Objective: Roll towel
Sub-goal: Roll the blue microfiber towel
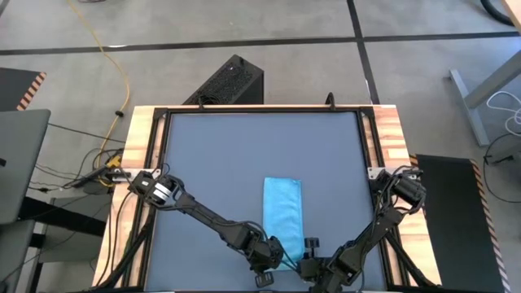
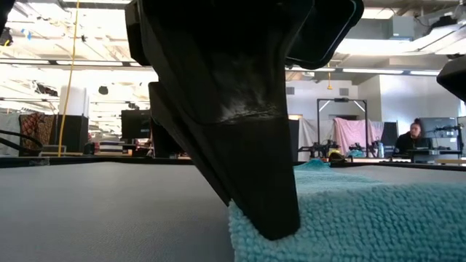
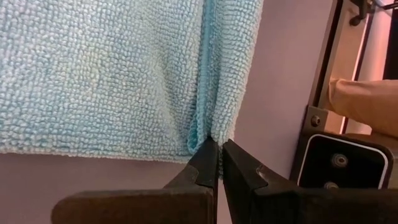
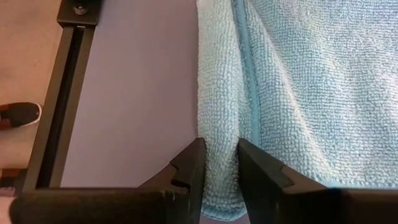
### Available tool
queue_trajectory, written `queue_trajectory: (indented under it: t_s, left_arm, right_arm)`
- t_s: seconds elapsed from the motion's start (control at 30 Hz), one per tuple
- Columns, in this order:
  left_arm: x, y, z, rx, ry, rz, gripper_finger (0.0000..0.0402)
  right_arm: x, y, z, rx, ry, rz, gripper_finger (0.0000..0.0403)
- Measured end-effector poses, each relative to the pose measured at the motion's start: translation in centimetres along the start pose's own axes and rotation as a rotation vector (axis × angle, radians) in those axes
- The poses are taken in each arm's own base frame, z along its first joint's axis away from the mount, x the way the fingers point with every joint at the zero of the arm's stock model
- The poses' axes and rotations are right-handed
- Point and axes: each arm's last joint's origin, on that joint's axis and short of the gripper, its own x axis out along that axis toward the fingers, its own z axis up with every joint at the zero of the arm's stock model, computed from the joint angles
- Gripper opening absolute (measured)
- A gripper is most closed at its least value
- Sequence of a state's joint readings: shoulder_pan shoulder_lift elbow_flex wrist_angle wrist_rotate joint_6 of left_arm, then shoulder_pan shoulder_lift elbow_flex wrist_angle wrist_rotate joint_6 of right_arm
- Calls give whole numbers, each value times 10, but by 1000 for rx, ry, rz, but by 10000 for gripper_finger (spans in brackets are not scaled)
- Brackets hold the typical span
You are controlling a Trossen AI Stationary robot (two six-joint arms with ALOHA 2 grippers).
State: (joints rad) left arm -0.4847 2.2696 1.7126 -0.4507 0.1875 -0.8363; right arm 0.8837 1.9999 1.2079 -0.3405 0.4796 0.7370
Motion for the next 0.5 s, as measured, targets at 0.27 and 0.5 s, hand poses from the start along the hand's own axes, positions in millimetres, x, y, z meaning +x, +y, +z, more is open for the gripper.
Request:
queue_trajectory:
  t_s: [0.27,0.5]
  left_arm:
    - [0,-1,0,43,-7,-4,0]
    - [0,-6,0,138,-20,-50,0]
  right_arm:
    - [0,-1,-1,58,16,-6,116]
    - [0,-2,-2,56,23,-11,116]
